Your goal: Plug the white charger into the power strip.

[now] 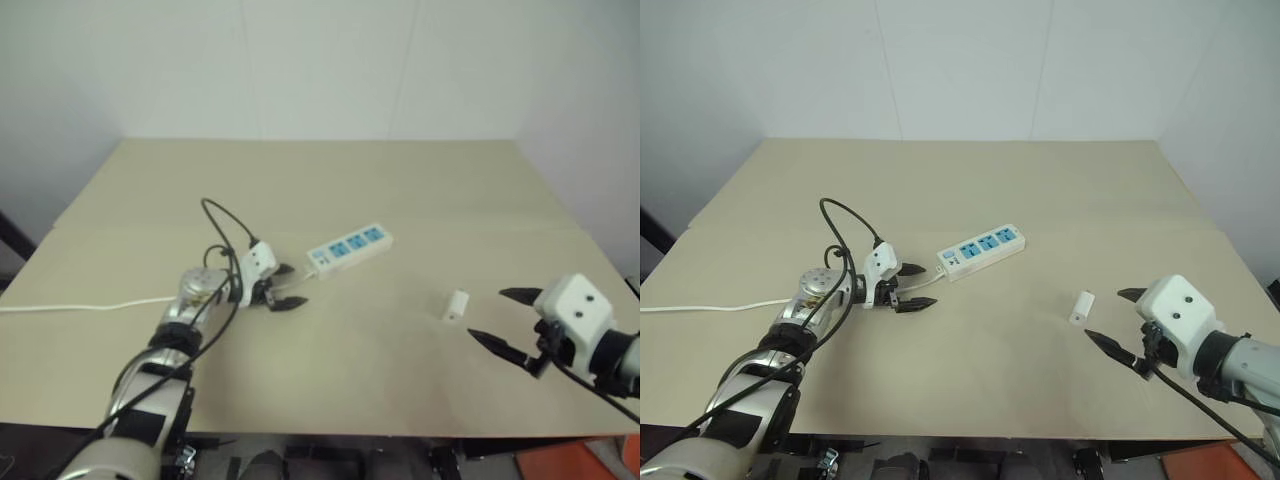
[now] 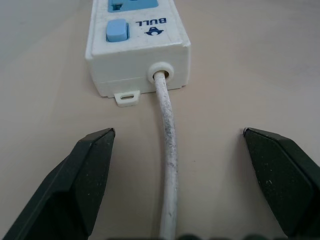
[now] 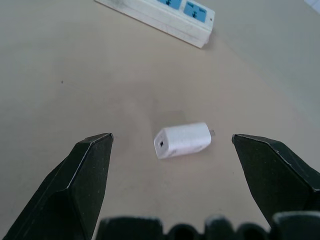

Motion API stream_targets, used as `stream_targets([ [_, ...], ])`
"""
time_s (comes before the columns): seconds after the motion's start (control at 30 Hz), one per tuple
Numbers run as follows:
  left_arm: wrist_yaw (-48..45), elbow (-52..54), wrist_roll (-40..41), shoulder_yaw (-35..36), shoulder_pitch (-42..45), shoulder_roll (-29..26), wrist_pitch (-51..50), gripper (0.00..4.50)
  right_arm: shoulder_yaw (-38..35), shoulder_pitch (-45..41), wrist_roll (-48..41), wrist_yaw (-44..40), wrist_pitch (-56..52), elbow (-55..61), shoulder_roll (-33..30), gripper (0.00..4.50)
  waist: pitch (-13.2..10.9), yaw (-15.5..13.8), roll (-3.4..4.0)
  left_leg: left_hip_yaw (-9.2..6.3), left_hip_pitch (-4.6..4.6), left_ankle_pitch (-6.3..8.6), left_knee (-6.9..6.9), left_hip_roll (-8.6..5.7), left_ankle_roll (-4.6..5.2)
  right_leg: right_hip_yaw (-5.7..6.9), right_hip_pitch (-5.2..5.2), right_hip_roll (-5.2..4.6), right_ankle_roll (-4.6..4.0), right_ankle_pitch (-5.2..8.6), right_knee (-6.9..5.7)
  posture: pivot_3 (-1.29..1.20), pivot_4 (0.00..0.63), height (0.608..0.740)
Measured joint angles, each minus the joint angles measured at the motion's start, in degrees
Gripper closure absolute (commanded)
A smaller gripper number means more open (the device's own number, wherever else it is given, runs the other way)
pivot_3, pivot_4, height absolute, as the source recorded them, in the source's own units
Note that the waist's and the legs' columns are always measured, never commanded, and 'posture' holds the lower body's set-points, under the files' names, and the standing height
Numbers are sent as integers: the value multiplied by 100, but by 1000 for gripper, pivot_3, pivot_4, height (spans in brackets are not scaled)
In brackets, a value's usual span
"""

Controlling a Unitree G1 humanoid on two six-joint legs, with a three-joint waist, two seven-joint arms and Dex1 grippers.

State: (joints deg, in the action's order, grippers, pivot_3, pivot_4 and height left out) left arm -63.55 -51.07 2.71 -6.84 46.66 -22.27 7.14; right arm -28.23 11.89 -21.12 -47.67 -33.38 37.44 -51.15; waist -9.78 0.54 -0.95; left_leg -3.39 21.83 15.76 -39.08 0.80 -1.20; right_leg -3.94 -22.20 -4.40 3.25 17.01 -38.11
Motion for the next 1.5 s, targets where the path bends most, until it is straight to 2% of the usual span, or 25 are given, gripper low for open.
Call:
stream_targets([
  [0.17,157,-156,-52,9,157,113,-294,2079,396,-151,-49,178,-190,147,16,0,4,-4,0,0,-7,0,-3,-2,0,0,6,-1,1,-1,-4,0,150,740],
  [0.23,237,-201,-60,8,225,165,-472,2828,539,-246,-47,244,-217,178,16,0,7,-6,-4,-1,-7,0,-4,-2,0,0,7,-1,2,-1,-5,0,150,740],
  [0.43,192,-214,-106,-44,267,143,-516,4471,991,-565,-52,348,-336,307,15,0,15,19,-6,-1,-9,0,-3,-1,0,0,7,0,2,-1,-3,0,150,740],
  [0.6,-147,369,-58,-76,-77,-59,-625,4471,1212,-677,-104,387,-382,315,15,0,19,44,-7,-1,-8,0,-2,0,1,-1,6,0,2,-1,-2,0,150,740],
  [0.7,-320,1346,82,-59,-618,-368,-975,4471,1326,-715,-103,386,-379,294,15,0,21,92,-8,-1,-9,0,2,5,1,-3,4,2,2,-1,0,0,150,740],
  [0.8,-460,2380,277,43,-1236,-861,-1481,4471,1495,-766,-99,376,-370,227,15,0,21,163,-8,-1,-8,0,3,7,1,-4,0,2,2,-1,-1,0,150,740],
  [0.9,-575,3558,599,359,-2160,-1578,-2025,4471,1594,-851,-58,318,-309,68,11,0,21,242,-9,0,-15,0,11,11,1,-9,0,2,1,-1,-1,0,150,740],
  [1.0,-622,4054,806,604,-2705,-1891,-2210,3593,1718,-943,-21,265,-207,-140,11,0,21,180,-9,2,-15,0,10,9,1,-7,1,-2,1,-1,-1,0,150,740],
  [1.1,-728,4216,985,701,-3021,-1939,-2054,2661,1881,-1113,10,223,-125,-238,12,0,20,98,-10,1,-12,0,10,8,0,-2,2,-3,1,-2,-1,0,150,740],
  [1.33,-481,4096,1216,1087,-3135,-1612,-679,393,1894,-1135,79,145,83,-461,11,0,20,19,-10,2,-5,0,10,8,0,-1,-5,-3,0,-2,3,0,150,740],
  [1.4,-455,3950,1291,1197,-3120,-1524,-296,37,1893,-1109,100,144,114,-492,11,0,20,20,-10,1,-6,0,10,8,0,-1,-5,-3,0,-2,2,0,150,740],
  [1.5,-414,3734,1426,1288,-2966,-1315,34,37,1892,-1074,108,145,118,-490,12,0,20,22,-10,2,-6,0,7,7,0,-1,-3,-3,0,-3,0,0,150,740],
])
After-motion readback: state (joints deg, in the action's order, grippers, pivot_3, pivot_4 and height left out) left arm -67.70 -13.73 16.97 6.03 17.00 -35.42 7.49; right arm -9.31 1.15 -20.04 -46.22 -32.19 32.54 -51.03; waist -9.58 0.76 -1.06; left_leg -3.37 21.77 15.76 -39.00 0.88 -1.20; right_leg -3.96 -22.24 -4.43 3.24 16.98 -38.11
